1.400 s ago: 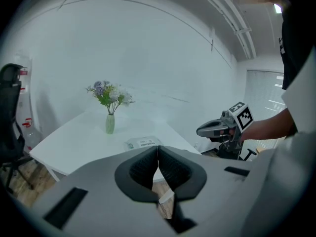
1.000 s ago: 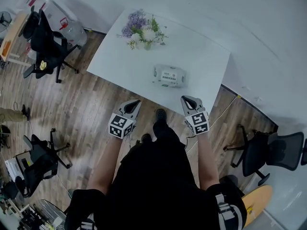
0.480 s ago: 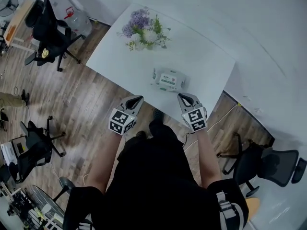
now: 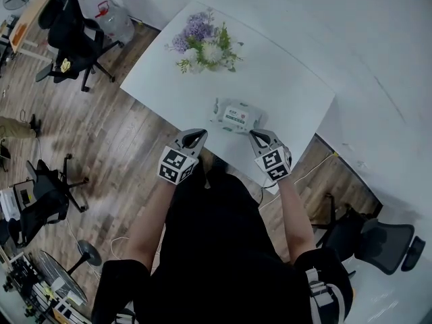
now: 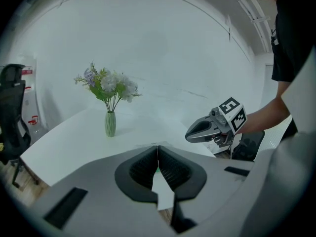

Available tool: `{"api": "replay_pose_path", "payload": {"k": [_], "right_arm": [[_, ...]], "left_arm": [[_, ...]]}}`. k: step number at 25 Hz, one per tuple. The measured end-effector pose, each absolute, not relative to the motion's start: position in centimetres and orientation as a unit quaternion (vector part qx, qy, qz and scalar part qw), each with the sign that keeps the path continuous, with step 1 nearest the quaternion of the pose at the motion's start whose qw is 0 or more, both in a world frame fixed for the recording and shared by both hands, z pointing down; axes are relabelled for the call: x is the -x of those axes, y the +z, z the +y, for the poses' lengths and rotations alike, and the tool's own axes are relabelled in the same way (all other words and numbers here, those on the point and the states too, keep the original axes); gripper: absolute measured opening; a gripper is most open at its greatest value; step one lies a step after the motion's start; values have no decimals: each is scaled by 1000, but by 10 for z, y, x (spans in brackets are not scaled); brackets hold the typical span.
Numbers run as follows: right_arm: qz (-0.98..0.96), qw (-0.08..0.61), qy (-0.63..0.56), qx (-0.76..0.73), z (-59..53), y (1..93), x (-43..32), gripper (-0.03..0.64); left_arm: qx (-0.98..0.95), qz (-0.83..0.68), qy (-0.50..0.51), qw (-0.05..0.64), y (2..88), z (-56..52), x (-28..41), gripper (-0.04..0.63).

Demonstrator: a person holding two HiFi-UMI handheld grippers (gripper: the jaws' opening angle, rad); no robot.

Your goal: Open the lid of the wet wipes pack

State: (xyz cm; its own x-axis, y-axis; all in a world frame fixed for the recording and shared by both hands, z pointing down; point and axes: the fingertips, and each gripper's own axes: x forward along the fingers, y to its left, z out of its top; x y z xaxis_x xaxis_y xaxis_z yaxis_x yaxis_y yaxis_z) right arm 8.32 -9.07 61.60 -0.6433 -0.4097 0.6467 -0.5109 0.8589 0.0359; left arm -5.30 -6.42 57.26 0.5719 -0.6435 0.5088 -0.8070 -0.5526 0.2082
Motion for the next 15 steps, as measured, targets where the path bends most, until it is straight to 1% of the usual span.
{"api": "replay_pose_path", "payload": {"k": [7, 15], "right_arm": [[-900, 366, 47, -231, -97, 639, -63, 17], [-888, 406, 9, -216, -112, 670, -43, 18]], "left_arm": [[-870, -393, 199, 221, 595, -73, 34, 21], [-875, -370, 218, 224, 627, -100, 27, 21]]}}
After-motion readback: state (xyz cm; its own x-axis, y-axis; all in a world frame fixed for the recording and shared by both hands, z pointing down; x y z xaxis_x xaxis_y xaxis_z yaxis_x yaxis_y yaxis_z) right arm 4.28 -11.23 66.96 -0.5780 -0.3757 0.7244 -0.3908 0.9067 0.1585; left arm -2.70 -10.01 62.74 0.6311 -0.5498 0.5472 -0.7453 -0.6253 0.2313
